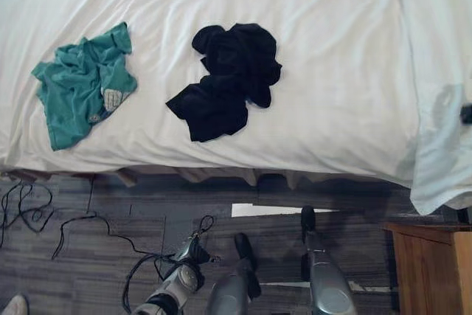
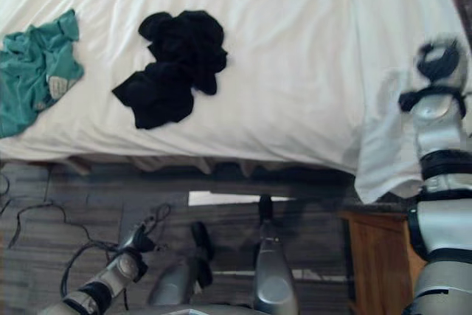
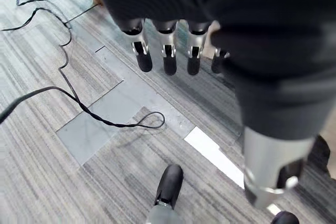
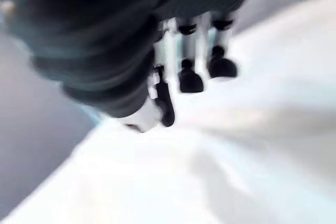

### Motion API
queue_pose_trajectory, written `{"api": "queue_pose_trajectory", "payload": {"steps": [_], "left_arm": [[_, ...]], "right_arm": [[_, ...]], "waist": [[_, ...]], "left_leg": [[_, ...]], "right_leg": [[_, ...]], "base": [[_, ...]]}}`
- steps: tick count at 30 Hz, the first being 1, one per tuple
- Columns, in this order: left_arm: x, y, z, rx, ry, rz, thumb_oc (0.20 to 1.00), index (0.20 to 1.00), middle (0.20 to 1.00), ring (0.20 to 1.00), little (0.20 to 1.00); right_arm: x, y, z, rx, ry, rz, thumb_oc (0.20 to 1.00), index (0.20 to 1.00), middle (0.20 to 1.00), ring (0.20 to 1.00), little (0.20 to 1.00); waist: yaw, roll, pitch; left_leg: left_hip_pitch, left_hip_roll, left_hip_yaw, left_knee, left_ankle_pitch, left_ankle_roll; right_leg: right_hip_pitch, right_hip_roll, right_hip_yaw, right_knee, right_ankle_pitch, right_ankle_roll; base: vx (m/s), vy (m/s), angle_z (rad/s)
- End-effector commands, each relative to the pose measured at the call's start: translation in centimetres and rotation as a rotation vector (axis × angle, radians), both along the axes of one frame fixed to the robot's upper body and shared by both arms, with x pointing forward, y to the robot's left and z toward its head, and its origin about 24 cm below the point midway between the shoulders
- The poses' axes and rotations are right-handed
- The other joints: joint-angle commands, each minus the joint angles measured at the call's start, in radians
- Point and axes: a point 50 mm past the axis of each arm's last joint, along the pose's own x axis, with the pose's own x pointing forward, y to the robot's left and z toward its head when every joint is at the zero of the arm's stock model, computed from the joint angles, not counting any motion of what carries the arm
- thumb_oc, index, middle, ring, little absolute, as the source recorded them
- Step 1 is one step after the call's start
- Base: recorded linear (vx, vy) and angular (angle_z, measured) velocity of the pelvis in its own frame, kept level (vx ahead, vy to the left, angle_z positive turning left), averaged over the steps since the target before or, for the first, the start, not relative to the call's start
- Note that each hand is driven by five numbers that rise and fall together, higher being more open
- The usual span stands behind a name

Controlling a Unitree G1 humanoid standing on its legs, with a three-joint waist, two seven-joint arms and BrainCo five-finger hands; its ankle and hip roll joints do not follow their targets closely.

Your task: Tidy up the quilt and then pick up the clothes from the bed and put them into the laundry hamper.

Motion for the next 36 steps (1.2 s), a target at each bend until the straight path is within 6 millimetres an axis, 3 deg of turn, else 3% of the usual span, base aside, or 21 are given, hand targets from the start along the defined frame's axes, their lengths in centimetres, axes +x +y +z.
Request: {"api": "queue_pose_trajectory", "payload": {"steps": [1,3,4,6,7,8,9,10,14,15,16,19,22,23,25,26,27,30,31,33,36], "left_arm": [[0.3,0.2,-0.1,0.037,0.018,0.008,1.000,1.000,1.000,1.000,1.000],[0.3,0.2,-0.1,0.039,0.019,0.006,1.000,1.000,1.000,1.000,1.000],[0.0,0.5,-0.2,0.037,0.027,0.036,1.000,1.000,1.000,1.000,1.000],[-0.2,0.7,-0.3,0.038,0.034,0.045,1.000,1.000,1.000,1.000,1.000],[-1.0,1.0,-0.6,0.046,0.061,0.062,1.000,1.000,1.000,1.000,1.000],[-1.4,1.3,-0.8,0.052,0.077,0.070,1.000,1.000,1.000,1.000,1.000],[-1.5,1.3,-0.8,0.054,0.079,0.069,1.000,1.000,1.000,1.000,1.000],[-2.0,1.6,-1.1,0.071,0.106,0.069,1.000,1.000,1.000,1.000,1.000],[-2.1,2.1,-1.1,0.082,0.123,0.077,1.000,1.000,1.000,1.000,1.000],[-2.1,2.1,-1.1,0.080,0.128,0.074,1.000,1.000,1.000,1.000,1.000],[-1.6,1.9,-0.9,0.073,0.117,0.068,1.000,1.000,1.000,1.000,1.000],[-0.4,1.5,-0.4,0.061,0.080,0.038,1.000,1.000,1.000,1.000,1.000],[-0.1,2.1,-0.1,0.076,0.078,0.043,1.000,1.000,1.000,1.000,1.000],[-0.2,2.6,0.0,0.075,0.067,0.066,1.000,1.000,1.000,1.000,1.000],[0.1,2.5,0.2,0.066,0.053,0.067,1.000,1.000,1.000,1.000,1.000],[0.7,2.2,0.7,-0.014,-0.022,0.155,1.000,1.000,1.000,1.000,1.000],[0.5,2.1,0.6,-0.028,-0.020,0.169,1.000,1.000,1.000,1.000,1.000],[-1.1,2.3,-0.3,-0.035,0.035,0.210,1.000,1.000,1.000,1.000,1.000],[-1.1,2.3,-0.4,-0.035,0.036,0.210,1.000,1.000,1.000,1.000,1.000],[-2.0,2.3,-0.8,-0.048,0.050,0.259,1.000,1.000,1.000,1.000,1.000],[-2.6,1.6,-1.3,-0.082,0.073,0.266,1.000,1.000,1.000,1.000,1.000]], "right_arm": [[-3.8,-0.8,-8.4,0.187,0.137,-0.089,0.200,0.200,0.200,0.200,0.200],[-3.9,-0.8,-8.5,0.189,0.138,-0.090,0.200,0.200,0.200,0.200,0.200],[-7.8,-0.7,-13.8,0.297,0.231,-0.145,0.200,0.200,0.200,0.200,0.200],[-9.8,-0.7,-15.9,0.339,0.273,-0.180,0.200,0.200,0.200,0.200,0.200],[-13.8,0.2,-20.1,0.439,0.363,-0.237,0.200,0.200,0.200,0.200,0.200],[-15.4,0.9,-21.6,0.490,0.396,-0.258,0.200,0.200,0.200,0.200,0.200],[-15.5,1.0,-21.7,0.491,0.398,-0.259,0.200,0.200,0.200,0.200,0.200],[-18.4,2.7,-24.8,0.592,0.490,-0.297,0.200,0.200,0.200,0.200,0.200],[-22.6,7.3,-29.5,0.717,0.739,-0.257,0.200,0.200,0.200,0.200,0.200],[-23.5,8.5,-30.3,0.749,0.787,-0.244,0.843,0.843,0.843,0.843,0.843],[-24.3,10.3,-31.4,0.813,0.844,-0.242,1.000,1.000,1.000,1.000,1.000],[-23.9,12.5,-32.2,0.814,0.940,-0.145,1.000,1.000,1.000,1.000,1.000],[-22.8,13.5,-32.2,0.776,0.974,-0.043,1.000,1.000,1.000,1.000,1.000],[-22.0,14.2,-32.2,0.753,0.976,0.010,1.000,1.000,1.000,1.000,1.000],[-21.3,14.5,-32.0,0.745,0.964,0.037,1.000,1.000,1.000,1.000,1.000],[-19.9,14.2,-31.5,0.632,1.001,0.131,1.000,1.000,1.000,1.000,1.000],[-19.3,14.0,-31.2,0.606,1.002,0.140,1.000,1.000,1.000,1.000,1.000],[-19.1,13.9,-31.1,0.593,1.007,0.152,1.000,1.000,1.000,1.000,1.000],[-19.1,13.9,-31.1,0.592,1.008,0.152,1.000,1.000,1.000,1.000,1.000],[-19.6,13.9,-31.3,0.612,1.011,0.137,1.000,1.000,1.000,1.000,1.000],[-21.0,13.3,-31.5,0.708,0.961,0.057,1.000,1.000,1.000,1.000,1.000]], "waist": [[-0.055,-0.020,-0.026],[-0.052,-0.021,-0.030],[-0.064,-0.031,-0.041],[-0.069,-0.037,-0.048],[-0.091,-0.054,-0.065],[-0.099,-0.062,-0.081],[-0.098,-0.063,-0.081],[-0.109,-0.076,-0.109],[-0.104,-0.100,-0.145],[-0.099,-0.108,-0.149],[-0.090,-0.119,-0.150],[-0.064,-0.124,-0.140],[-0.039,-0.095,-0.143],[0.000,-0.105,-0.158],[0.012,-0.112,-0.166],[0.075,-0.123,-0.119],[0.079,-0.119,-0.116],[0.074,-0.104,-0.146],[0.074,-0.104,-0.142],[0.065,-0.088,-0.174],[0.044,-0.072,-0.205]], "left_leg": [[0.024,0.073,-0.061,0.140,-0.096,-0.048],[0.021,0.074,-0.060,0.138,-0.092,-0.048],[0.045,0.071,-0.063,0.131,-0.109,-0.041],[0.060,0.070,-0.064,0.126,-0.115,-0.037],[0.107,0.064,-0.058,0.106,-0.131,-0.029],[0.118,0.058,-0.054,0.095,-0.131,-0.025],[0.121,0.058,-0.054,0.093,-0.130,-0.025],[0.152,0.046,-0.046,0.061,-0.132,-0.020],[0.212,0.025,-0.040,0.007,-0.126,-0.007],[0.219,0.020,-0.044,0.001,-0.126,-0.002],[0.239,0.004,-0.051,-0.019,-0.123,0.010],[0.231,-0.008,-0.068,-0.030,-0.113,0.025],[0.211,0.002,-0.064,-0.030,-0.099,0.036],[0.202,-0.019,-0.063,-0.020,-0.103,0.037],[0.172,-0.033,-0.083,0.045,-0.122,0.036],[-0.028,-0.015,-0.085,0.428,-0.101,-0.028],[-0.049,-0.001,-0.078,0.444,-0.082,-0.044],[-0.005,0.094,-0.067,0.313,-0.089,-0.051],[0.004,0.093,-0.066,0.307,-0.087,-0.052],[0.079,0.197,-0.094,0.108,0.000,-0.069],[0.097,0.302,-0.120,0.008,0.091,-0.125]], "right_leg": [[-0.024,-0.078,0.048,0.342,-0.319,0.125],[-0.027,-0.077,0.049,0.337,-0.314,0.124],[-0.002,-0.078,0.039,0.328,-0.315,0.126],[0.014,-0.079,0.034,0.321,-0.312,0.128],[0.062,-0.084,0.024,0.295,-0.304,0.137],[0.078,-0.085,0.023,0.272,-0.291,0.140],[0.081,-0.086,0.022,0.268,-0.290,0.141],[0.112,-0.089,0.024,0.226,-0.266,0.152],[0.159,-0.101,0.027,0.187,-0.234,0.169],[0.164,-0.104,0.028,0.191,-0.231,0.173],[0.167,-0.113,0.029,0.206,-0.222,0.184],[0.138,-0.109,0.039,0.267,-0.173,0.201],[0.119,-0.043,-0.016,0.415,-0.279,0.168],[0.186,-0.039,-0.107,0.346,-0.337,0.128],[0.251,-0.033,-0.135,0.263,-0.357,0.113],[0.315,-0.048,-0.124,0.177,-0.365,0.057],[0.320,-0.053,-0.132,0.166,-0.365,0.056],[0.331,-0.096,-0.152,0.126,-0.345,0.093],[0.337,-0.096,-0.152,0.124,-0.345,0.093],[0.344,-0.138,-0.146,0.110,-0.337,0.128],[0.366,-0.214,-0.147,0.083,-0.316,0.183]], "base": [[0.00,0.020,0.15],[0.01,0.010,0.17],[0.05,0.025,0.08],[0.06,0.050,0.08],[0.07,0.082,0.11],[0.07,0.084,0.10],[0.05,0.121,0.08],[0.04,0.138,-0.07],[0.02,0.146,-0.25],[-0.04,0.198,-0.01],[-0.05,0.157,0.05],[-0.14,0.150,0.07],[-0.17,0.119,0.16],[-0.03,-0.034,0.08],[-0.05,-0.077,0.19],[-0.15,-0.002,0.46],[-0.15,0.072,0.55],[0.04,0.276,0.22],[0.13,0.435,-0.17],[0.17,0.534,-0.11],[0.22,0.769,-0.13]]}}
